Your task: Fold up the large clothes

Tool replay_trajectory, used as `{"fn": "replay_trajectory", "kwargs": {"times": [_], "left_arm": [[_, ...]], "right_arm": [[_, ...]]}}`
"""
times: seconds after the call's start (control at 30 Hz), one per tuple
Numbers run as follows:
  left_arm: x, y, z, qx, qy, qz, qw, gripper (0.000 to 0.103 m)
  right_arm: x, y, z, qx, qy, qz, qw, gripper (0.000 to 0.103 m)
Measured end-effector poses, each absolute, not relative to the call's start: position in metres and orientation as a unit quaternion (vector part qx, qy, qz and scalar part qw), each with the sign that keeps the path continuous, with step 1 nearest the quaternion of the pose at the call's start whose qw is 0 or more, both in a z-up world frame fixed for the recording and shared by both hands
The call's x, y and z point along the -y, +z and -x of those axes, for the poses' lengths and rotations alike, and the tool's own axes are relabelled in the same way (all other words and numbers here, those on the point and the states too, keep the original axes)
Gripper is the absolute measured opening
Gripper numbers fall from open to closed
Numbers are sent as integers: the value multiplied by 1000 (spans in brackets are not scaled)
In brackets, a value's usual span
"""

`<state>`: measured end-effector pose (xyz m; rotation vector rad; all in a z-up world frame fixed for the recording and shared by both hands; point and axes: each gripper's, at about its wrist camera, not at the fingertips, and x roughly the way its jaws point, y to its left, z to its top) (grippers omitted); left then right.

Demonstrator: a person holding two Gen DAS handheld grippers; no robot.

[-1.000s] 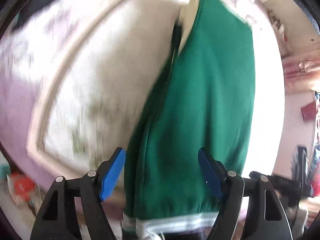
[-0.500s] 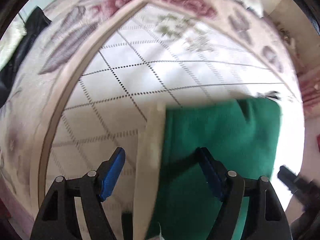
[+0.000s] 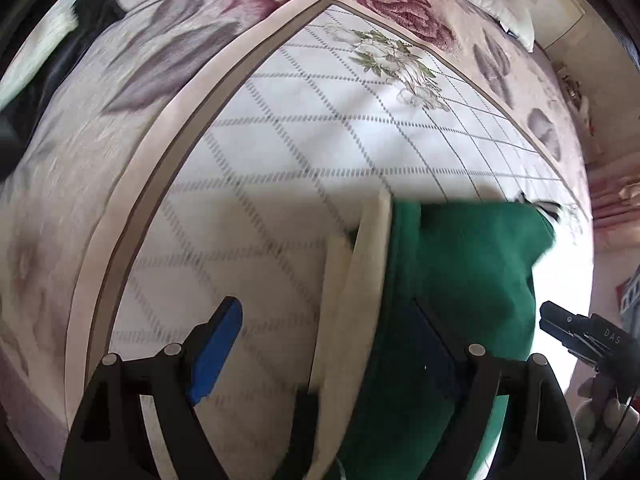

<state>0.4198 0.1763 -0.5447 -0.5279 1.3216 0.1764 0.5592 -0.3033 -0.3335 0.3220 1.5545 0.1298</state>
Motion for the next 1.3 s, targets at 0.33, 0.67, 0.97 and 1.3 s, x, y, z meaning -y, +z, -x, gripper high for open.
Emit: {"fn": "replay_trajectory", "kwargs": {"times": [0.33, 0.67, 0.97, 1.3], "left_arm": [[-125, -580, -366, -622, -31, 283, 730, 40], [-175, -591, -351, -587, -41, 379, 714, 23], [-157, -563, -319, -619, -28, 316, 718, 32], [-154, -555, -297, -622, -4, 313, 718, 31]], "right_arm": [[349, -366, -421, -753, 28, -216, 621, 67], [360, -358, -401, -747, 27, -221, 626, 67], [370, -339, -367, -745, 46, -240, 621, 67], [389, -347, -296, -763, 38, -238, 599, 67]]}}
